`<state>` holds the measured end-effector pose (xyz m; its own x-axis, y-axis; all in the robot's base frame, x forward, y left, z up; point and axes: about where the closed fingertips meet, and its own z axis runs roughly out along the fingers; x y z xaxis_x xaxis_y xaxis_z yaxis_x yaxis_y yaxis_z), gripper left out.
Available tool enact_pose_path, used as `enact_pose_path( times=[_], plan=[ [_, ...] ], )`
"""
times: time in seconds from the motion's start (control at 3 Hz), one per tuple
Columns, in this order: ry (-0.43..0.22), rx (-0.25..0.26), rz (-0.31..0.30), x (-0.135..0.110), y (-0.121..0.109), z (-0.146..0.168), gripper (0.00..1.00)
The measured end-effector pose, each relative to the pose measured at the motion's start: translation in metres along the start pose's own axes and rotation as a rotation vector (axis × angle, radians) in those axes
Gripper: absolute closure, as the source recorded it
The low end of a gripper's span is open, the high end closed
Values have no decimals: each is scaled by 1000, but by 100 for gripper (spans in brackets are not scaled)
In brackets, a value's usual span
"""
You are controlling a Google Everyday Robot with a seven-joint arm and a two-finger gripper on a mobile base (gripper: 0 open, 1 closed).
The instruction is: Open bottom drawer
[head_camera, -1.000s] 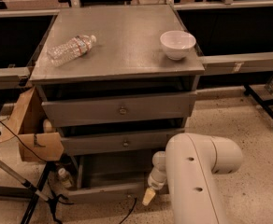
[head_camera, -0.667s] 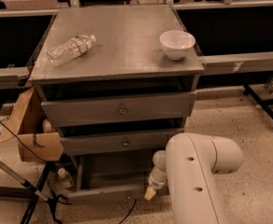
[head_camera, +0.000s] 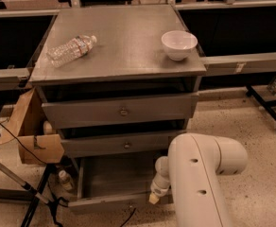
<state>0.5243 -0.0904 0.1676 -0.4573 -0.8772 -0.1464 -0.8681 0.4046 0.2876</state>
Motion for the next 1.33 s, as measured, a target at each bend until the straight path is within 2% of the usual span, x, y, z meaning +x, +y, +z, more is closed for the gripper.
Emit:
enact_pose_path(
  times=[0.33,0.67,1.0,1.33],
  plan=[
    [8,-3,7,5,5,1,0],
    [48,-20,27,32,37,0,0],
    [48,-20,27,32,35,0,0],
    [62,-31,29,43,49,0,18]
  ],
)
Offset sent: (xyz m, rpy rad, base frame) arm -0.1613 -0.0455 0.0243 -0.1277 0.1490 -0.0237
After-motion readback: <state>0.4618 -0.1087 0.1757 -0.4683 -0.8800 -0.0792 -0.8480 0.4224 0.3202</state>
